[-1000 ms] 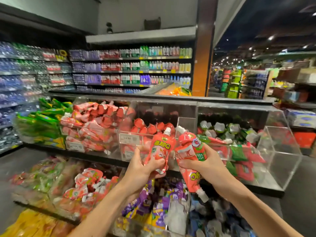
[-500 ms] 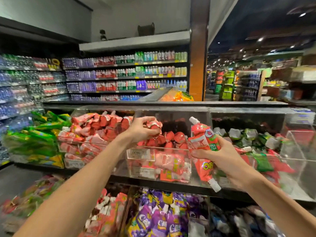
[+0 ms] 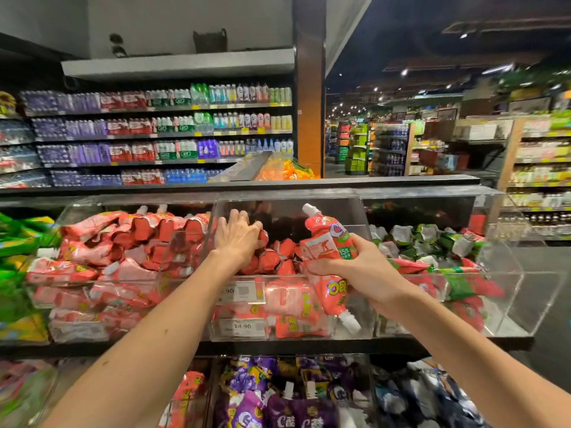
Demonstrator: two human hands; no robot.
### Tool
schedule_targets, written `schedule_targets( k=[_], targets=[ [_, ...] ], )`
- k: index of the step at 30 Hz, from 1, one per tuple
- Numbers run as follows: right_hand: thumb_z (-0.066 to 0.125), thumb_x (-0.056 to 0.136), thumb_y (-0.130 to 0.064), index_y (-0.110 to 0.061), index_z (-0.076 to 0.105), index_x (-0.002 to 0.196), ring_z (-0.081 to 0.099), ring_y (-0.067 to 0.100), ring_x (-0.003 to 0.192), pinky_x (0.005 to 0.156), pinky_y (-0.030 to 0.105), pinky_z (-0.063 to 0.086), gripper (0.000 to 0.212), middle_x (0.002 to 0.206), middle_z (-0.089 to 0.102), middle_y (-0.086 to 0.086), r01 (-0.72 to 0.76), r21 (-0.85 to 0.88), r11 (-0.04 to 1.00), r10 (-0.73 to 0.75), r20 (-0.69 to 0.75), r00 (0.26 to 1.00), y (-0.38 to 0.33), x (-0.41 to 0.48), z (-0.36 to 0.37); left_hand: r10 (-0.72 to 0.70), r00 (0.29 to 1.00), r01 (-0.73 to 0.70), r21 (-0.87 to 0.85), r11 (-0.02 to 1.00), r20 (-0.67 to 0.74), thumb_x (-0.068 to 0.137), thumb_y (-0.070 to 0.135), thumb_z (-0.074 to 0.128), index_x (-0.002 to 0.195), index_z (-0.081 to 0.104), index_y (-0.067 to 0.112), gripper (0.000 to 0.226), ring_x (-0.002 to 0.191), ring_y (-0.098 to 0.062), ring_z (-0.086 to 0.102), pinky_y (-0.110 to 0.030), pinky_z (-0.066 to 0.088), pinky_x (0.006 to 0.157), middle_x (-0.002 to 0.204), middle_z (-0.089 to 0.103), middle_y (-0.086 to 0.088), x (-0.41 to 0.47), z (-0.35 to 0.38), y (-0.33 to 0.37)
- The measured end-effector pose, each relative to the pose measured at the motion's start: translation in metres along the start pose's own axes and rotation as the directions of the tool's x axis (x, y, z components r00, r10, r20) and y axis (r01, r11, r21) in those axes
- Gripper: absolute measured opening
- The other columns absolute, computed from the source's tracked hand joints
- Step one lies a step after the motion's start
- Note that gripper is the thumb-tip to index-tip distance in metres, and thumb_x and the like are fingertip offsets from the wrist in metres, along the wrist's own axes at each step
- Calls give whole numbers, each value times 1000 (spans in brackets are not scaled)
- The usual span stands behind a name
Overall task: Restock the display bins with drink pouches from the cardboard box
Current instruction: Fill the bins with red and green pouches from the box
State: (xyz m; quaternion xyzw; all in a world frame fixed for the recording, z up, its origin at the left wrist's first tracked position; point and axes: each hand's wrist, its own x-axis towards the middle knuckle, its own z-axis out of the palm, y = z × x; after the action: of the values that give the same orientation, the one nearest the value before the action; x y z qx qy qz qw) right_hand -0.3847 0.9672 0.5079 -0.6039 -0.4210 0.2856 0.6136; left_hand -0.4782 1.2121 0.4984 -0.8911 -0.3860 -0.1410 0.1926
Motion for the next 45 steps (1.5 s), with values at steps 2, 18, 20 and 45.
schedule_targets(
  k=[2,18,20,45],
  targets=[
    [85,72,-9,-17,64,108,75,20,81,61,27,57,43,91,77,2,-13,-3,1000,12,-8,1000,1,0,1,11,1000,-12,48,999,24,99,28,54,127,56,27,28,125,-28,37,-42,34,96,131,49,-6,0,3,0],
    [94,58,-24,-21,57,111,74,15,81,74,37,63,65,97,74,1,51,-216,975,-68,-73,995,-6,6,9,404,879,103,-928,358,254,88,70,48,115,67,19,61,78,-22,71,-36,57,78,99,75,-9,-76,-120,6],
    [95,48,-37,-24,56,111,74,16,84,77,41,62,75,99,73,0,82,-290,953,-103,-56,993,-9,10,15,383,904,29,-922,386,189,90,57,62,111,68,20,42,76,-24,71,-39,57,79,94,76,-10,-85,-129,11],
    [81,75,-49,-23,54,107,70,16,77,75,43,61,49,95,71,1,113,-336,935,-159,-113,981,-12,10,3,77,973,36,-470,882,220,104,36,43,113,54,9,30,99,-27,60,-39,47,78,108,63,-10,-67,-42,-16]
  ],
)
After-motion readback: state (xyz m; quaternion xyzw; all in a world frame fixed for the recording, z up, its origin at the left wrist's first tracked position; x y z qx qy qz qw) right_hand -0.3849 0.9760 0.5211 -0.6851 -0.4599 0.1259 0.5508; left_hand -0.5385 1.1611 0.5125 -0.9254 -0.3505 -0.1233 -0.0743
